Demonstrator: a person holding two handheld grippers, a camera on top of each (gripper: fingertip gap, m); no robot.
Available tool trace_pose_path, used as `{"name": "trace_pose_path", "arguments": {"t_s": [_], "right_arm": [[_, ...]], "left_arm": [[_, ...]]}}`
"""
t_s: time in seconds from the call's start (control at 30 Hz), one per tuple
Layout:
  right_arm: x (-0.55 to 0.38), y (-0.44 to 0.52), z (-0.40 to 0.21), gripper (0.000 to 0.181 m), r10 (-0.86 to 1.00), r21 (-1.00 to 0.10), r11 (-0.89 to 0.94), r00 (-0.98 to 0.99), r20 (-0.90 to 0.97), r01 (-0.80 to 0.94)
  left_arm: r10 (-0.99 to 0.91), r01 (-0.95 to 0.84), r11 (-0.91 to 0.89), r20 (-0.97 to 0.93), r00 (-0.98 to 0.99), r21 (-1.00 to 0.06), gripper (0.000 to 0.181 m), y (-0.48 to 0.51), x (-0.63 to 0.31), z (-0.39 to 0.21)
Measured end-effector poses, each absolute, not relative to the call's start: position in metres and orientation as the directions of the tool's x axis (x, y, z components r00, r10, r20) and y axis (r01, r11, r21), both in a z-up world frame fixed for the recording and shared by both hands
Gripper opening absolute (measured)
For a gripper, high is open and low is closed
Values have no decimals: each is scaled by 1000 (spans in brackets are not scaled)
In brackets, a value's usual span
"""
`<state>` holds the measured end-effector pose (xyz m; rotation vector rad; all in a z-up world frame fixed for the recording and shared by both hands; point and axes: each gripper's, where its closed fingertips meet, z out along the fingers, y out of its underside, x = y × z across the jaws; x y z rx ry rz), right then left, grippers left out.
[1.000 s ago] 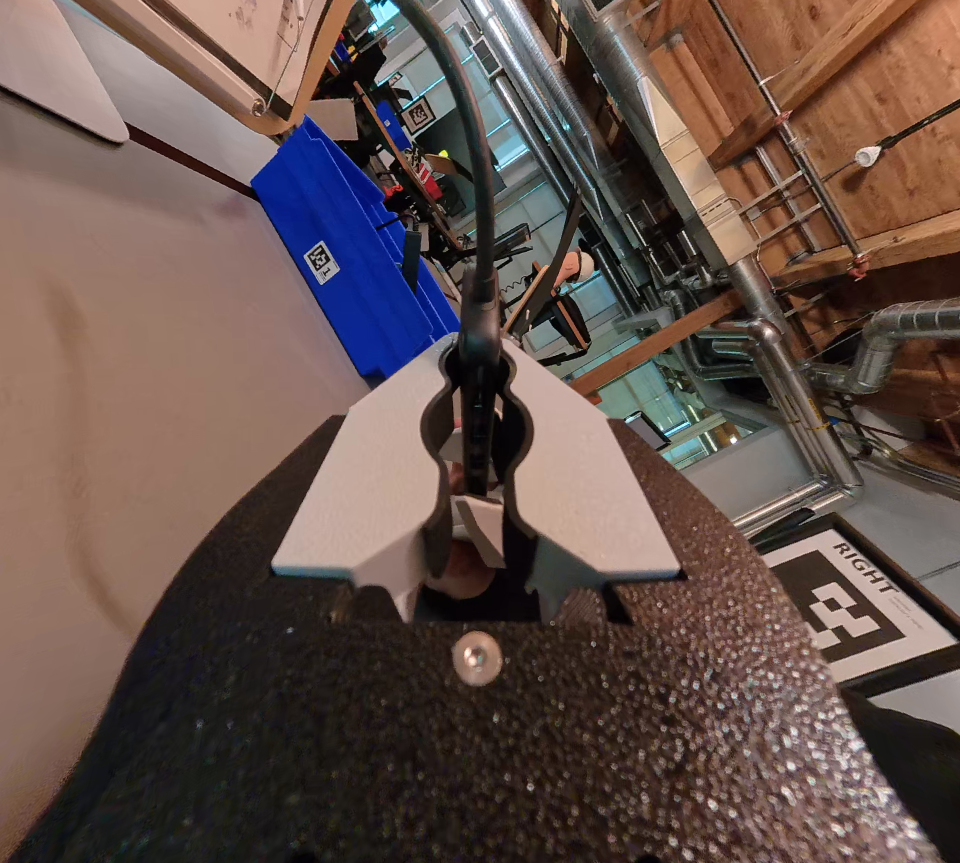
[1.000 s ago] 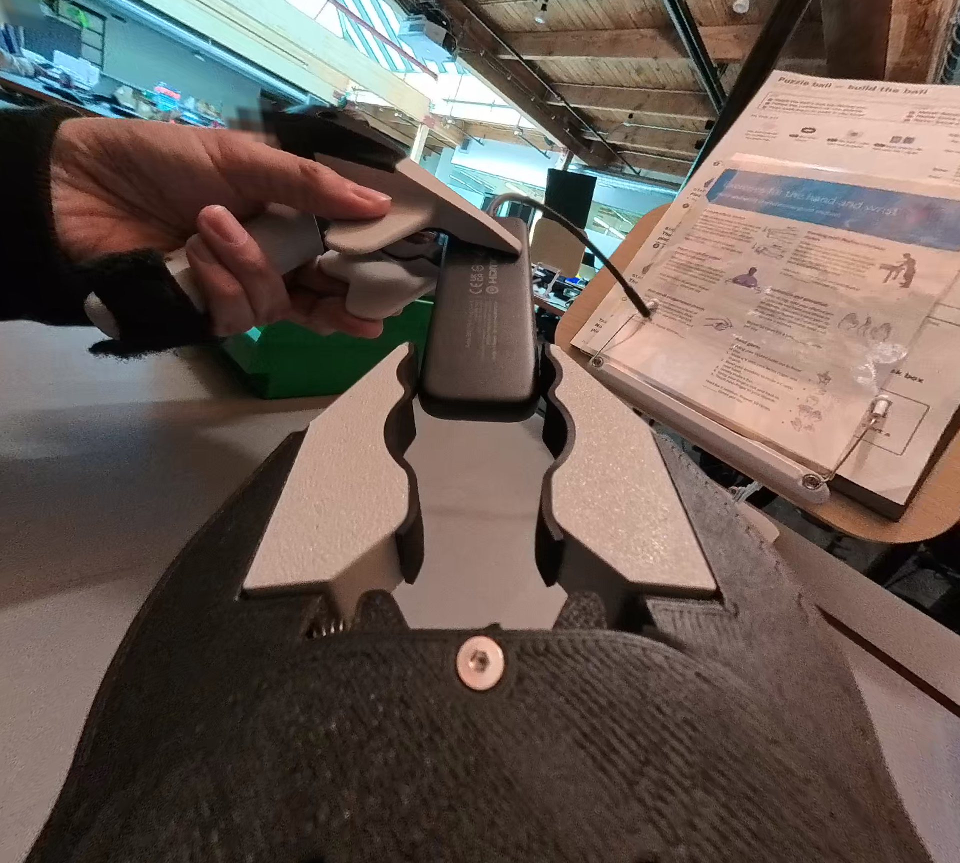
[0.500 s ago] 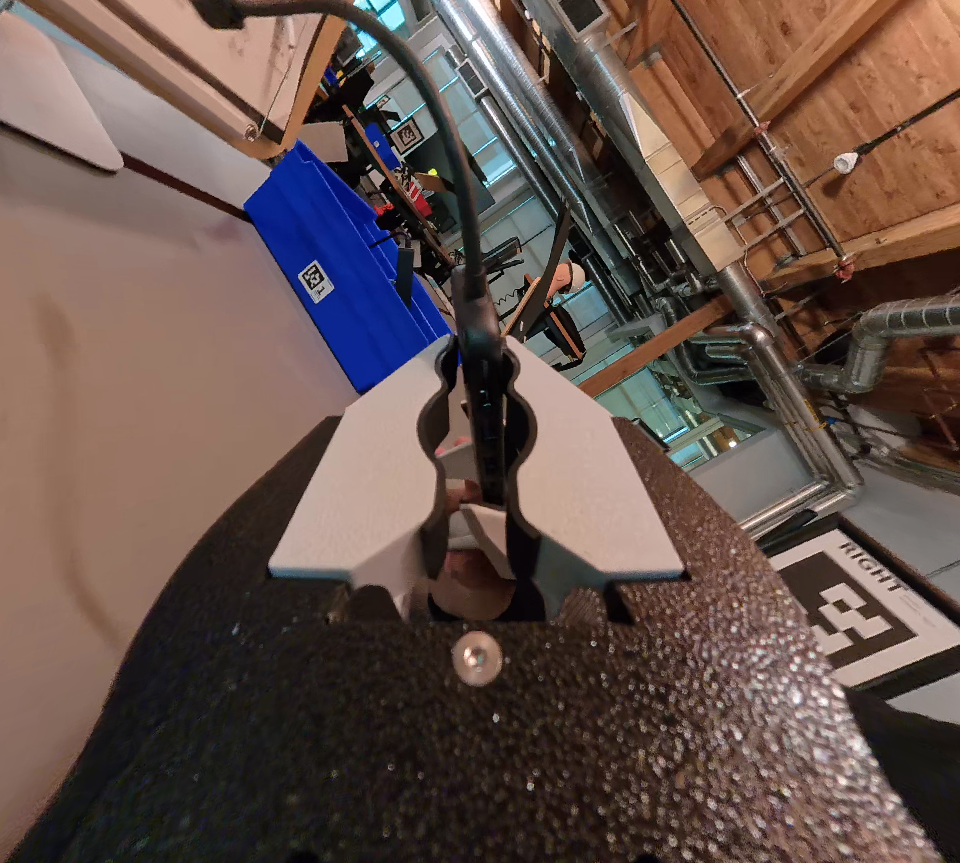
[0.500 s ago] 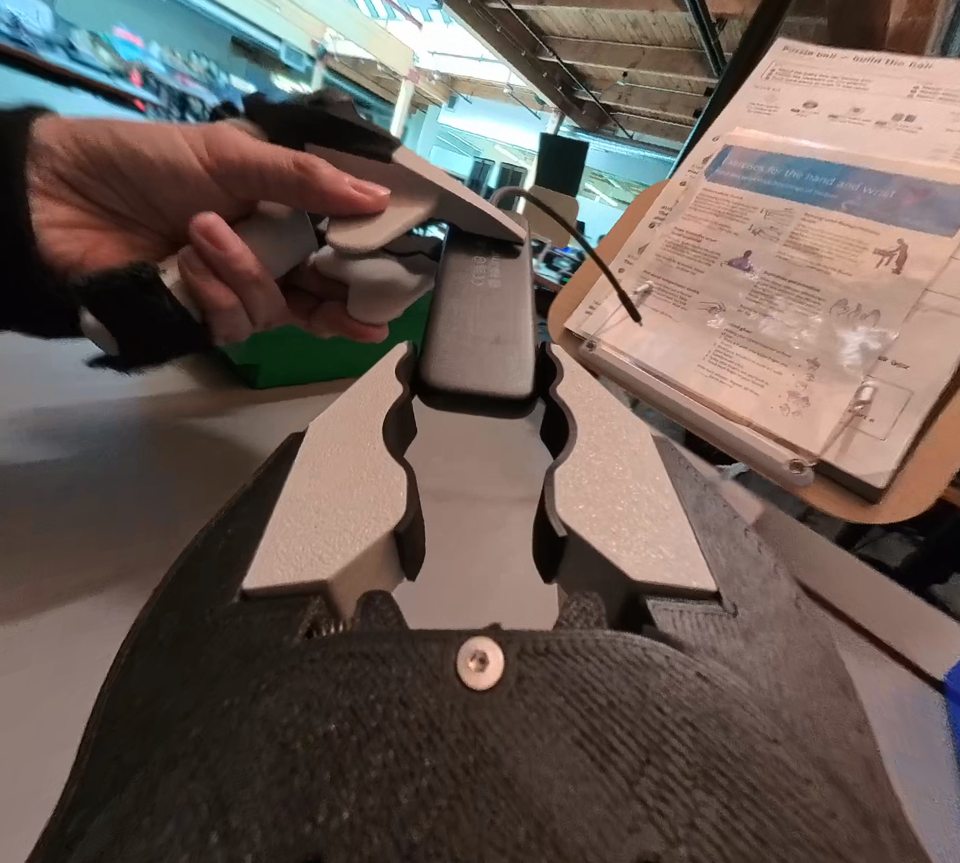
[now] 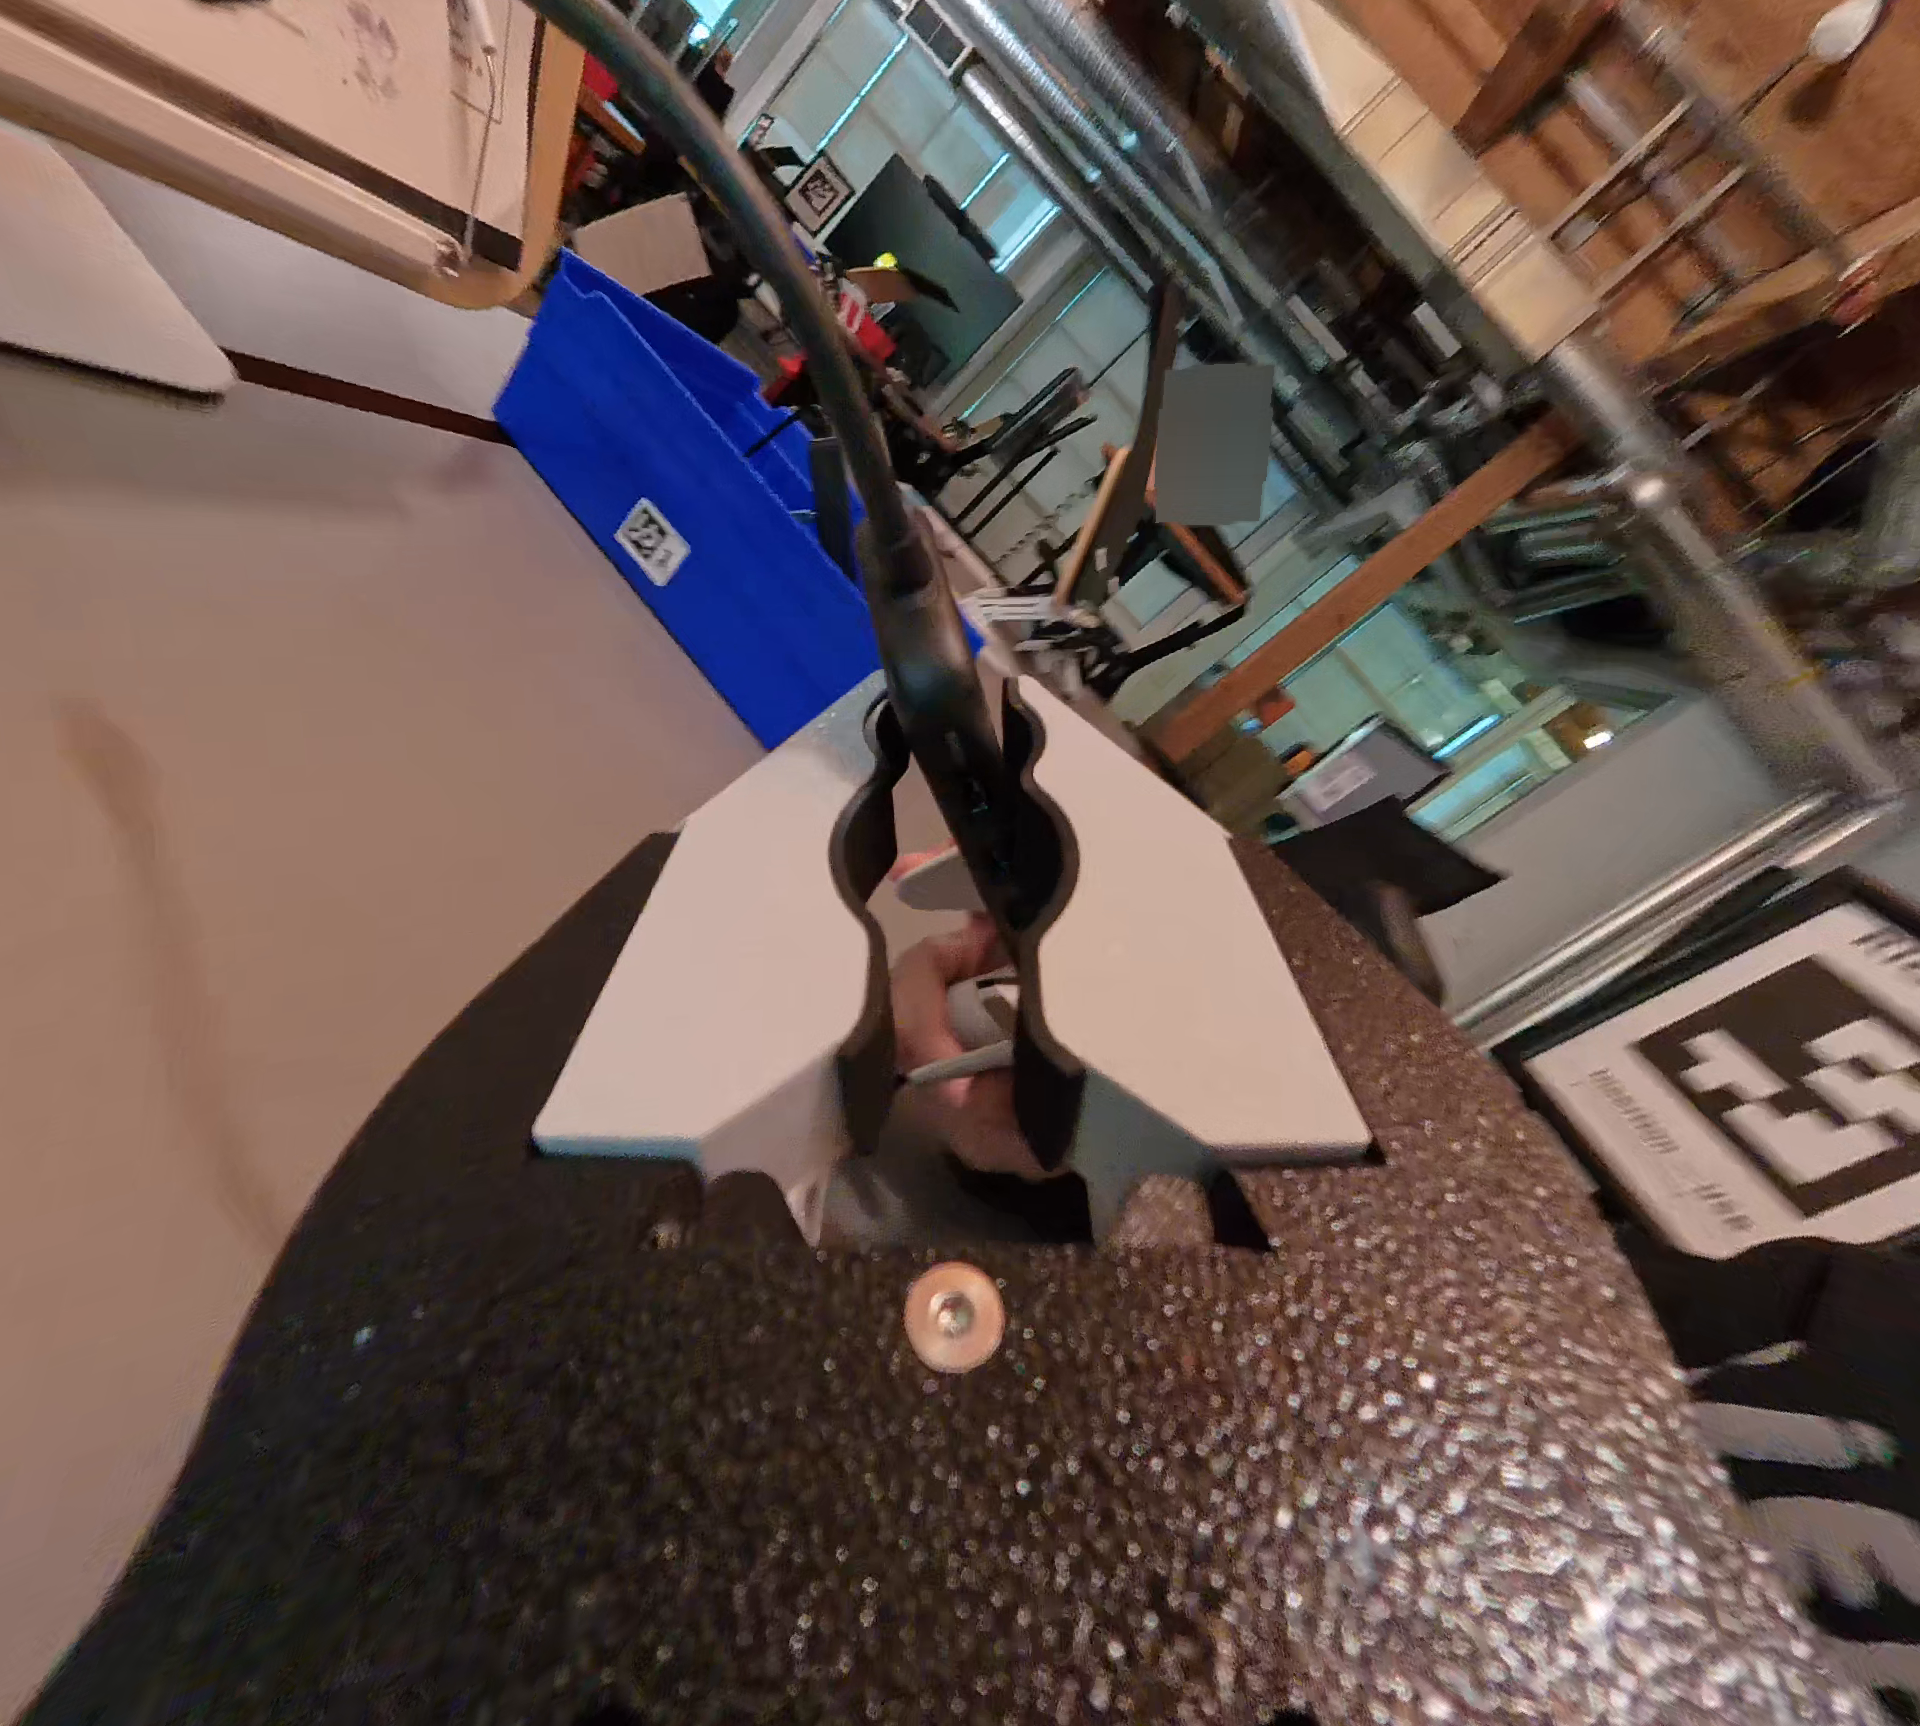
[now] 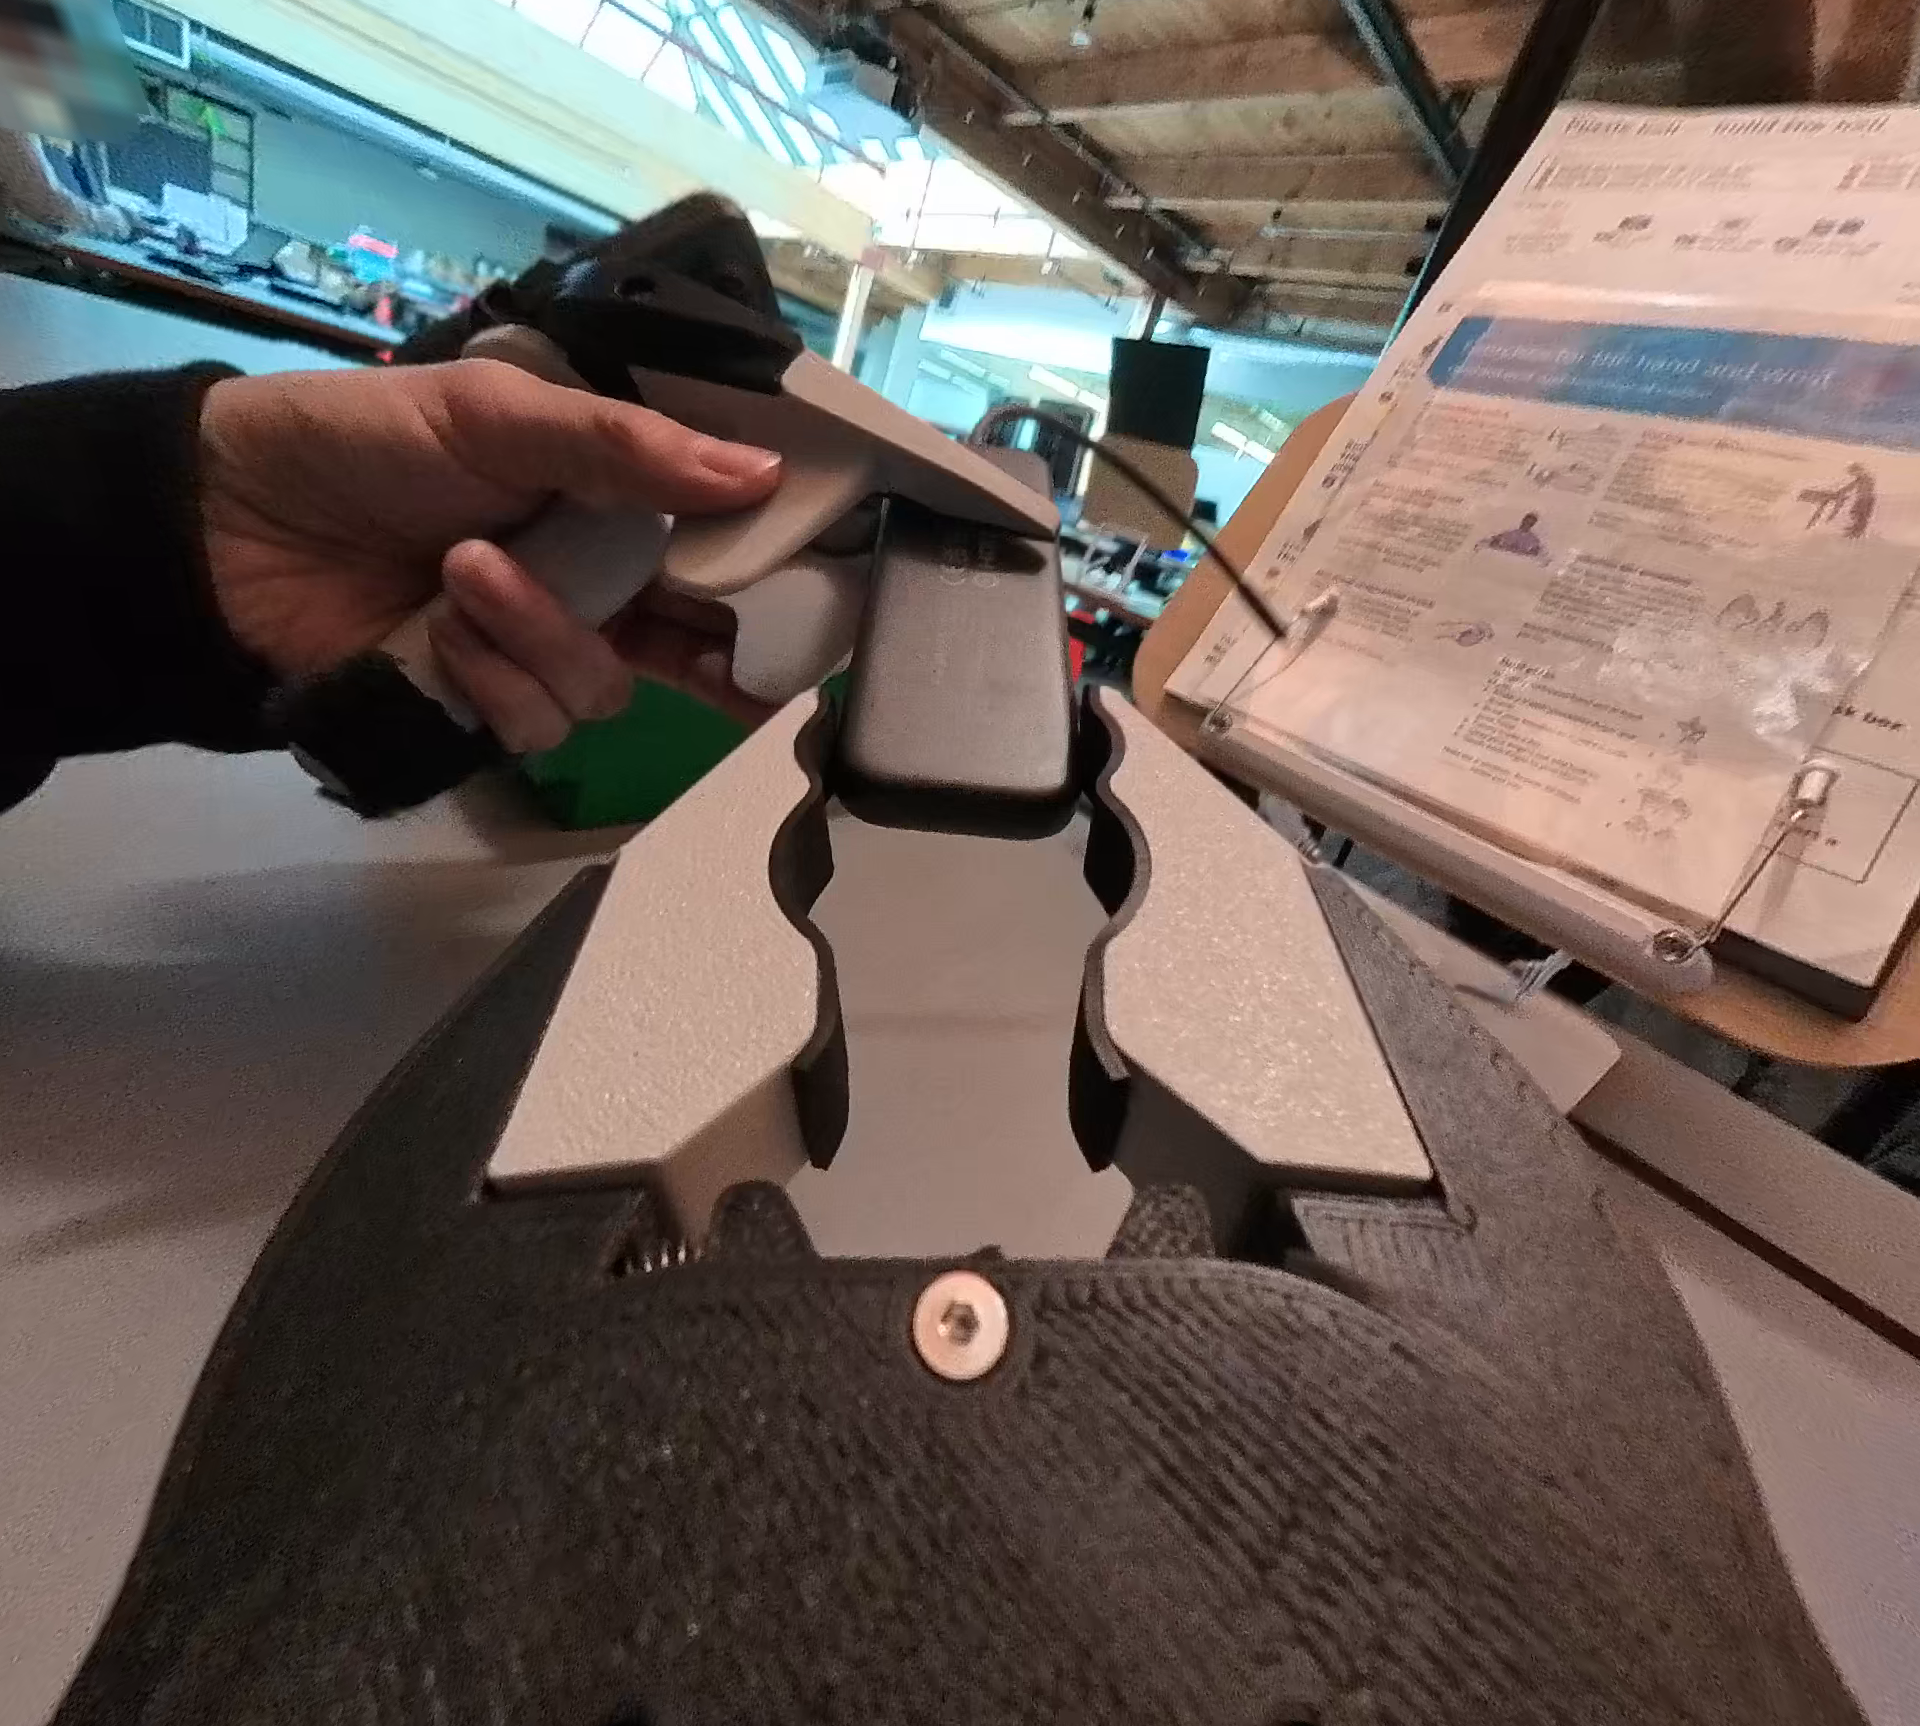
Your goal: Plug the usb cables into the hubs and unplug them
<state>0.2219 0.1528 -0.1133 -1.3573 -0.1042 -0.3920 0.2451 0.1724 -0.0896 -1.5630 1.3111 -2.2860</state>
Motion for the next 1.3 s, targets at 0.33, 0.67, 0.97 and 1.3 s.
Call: {"name": "trace_pose_path", "arguments": {"t_s": [0.33, 0.67, 0.97, 1.3], "right_arm": [[224, 155, -112, 45, -242, -920, 181, 923, 300, 346], [225, 155, -109, 46, -247, -938, 132, 927, 282, 321], [234, 143, -99, 46, -269, -946, 175, 938, 221, 273], [265, 114, -94, 46, -380, -944, 153, 899, 218, 294]], "left_arm": [[-319, -478, -708, 839, -440, -520, 9, 163, 246, -93], [-352, -416, -704, 791, -500, -576, 30, 162, 243, -78], [-484, -319, -657, 707, -516, -683, 50, 170, 242, -72], [-975, -311, 11, 59, -214, -950, 46, 271, 180, -46]]}}
